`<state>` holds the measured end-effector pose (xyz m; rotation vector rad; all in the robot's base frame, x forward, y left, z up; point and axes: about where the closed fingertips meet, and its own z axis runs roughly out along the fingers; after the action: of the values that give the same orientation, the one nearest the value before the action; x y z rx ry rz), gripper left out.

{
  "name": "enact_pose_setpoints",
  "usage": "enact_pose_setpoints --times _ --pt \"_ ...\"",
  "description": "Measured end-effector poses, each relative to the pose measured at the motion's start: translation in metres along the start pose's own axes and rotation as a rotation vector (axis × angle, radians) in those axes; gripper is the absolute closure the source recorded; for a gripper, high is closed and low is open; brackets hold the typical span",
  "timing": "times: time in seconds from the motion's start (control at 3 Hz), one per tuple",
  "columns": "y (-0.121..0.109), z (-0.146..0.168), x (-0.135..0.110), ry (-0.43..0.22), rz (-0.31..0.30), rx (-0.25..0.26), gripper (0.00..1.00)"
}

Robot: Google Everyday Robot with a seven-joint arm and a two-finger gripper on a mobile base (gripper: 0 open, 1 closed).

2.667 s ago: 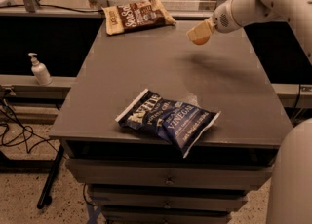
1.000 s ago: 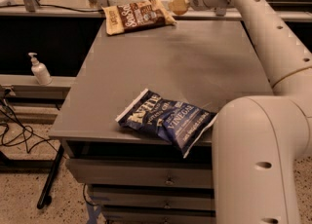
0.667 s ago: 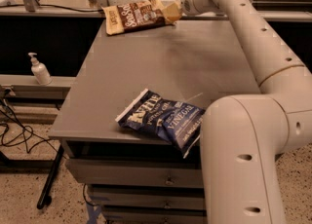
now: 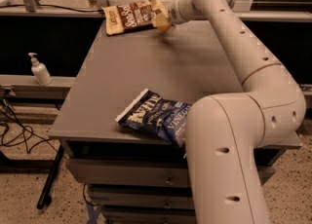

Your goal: Move orange near brown chip bag

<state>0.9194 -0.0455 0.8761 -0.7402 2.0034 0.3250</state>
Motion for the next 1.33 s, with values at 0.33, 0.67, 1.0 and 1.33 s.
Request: enact_pose_setpoints --times 0.33,0.67,1.0,1.33 --pt "0.0079 0.0056 -0.0036 0.015 -0.007 -0.013 0.84" --pt "0.0071 0.0051 0.0 0.034 0.006 -0.012 0.59" --pt "0.0085 0.0077 0.0019 0.04 0.02 -0.017 0.36" --pt "0.0085 0.0092 0.0021 0.041 0.028 -0.02 0.13"
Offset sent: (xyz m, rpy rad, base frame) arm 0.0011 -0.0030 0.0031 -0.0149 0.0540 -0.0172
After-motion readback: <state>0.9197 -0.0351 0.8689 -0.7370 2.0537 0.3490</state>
